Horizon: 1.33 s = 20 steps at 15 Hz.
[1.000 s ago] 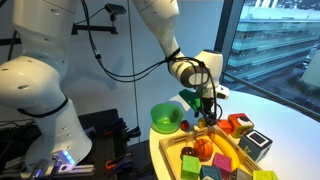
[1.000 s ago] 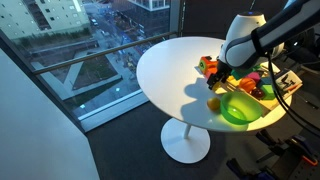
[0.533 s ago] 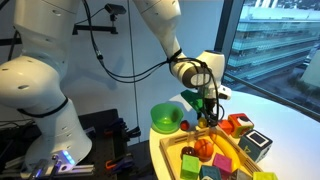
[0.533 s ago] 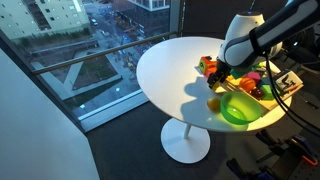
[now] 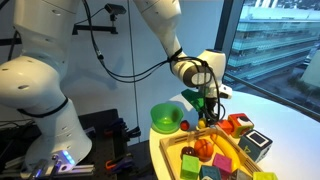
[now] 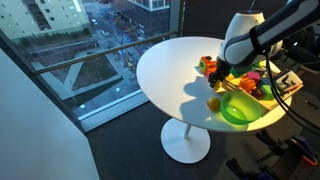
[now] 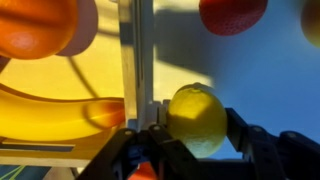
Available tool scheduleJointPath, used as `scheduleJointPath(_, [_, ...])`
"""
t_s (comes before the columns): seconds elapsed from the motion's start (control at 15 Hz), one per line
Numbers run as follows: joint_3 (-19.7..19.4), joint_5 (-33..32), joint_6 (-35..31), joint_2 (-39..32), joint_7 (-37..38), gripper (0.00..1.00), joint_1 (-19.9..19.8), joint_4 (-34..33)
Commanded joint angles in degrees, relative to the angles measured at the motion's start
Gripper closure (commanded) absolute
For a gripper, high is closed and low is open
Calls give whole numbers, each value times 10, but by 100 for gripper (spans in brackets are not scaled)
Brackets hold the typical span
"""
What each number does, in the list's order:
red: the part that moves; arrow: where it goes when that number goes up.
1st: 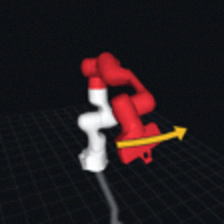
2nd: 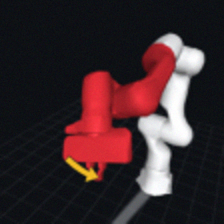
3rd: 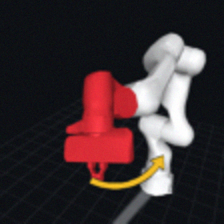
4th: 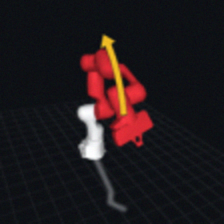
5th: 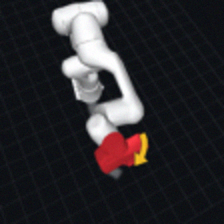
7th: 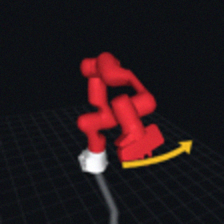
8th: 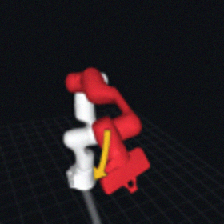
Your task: Place the toy lemon in the bowl
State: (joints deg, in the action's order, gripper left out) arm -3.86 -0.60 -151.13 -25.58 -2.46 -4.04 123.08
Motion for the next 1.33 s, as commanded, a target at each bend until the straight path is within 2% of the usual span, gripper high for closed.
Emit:
scheduleJointPath(0.0, [5, 1, 35, 30, -7, 66, -4, 2])
scheduleJointPath(0.67, [20, 10, 127, 123, -29, 66, -4, 26])
scheduleJointPath(1.27, [24, 8, 152, 244, -74, 66, 4, 121])
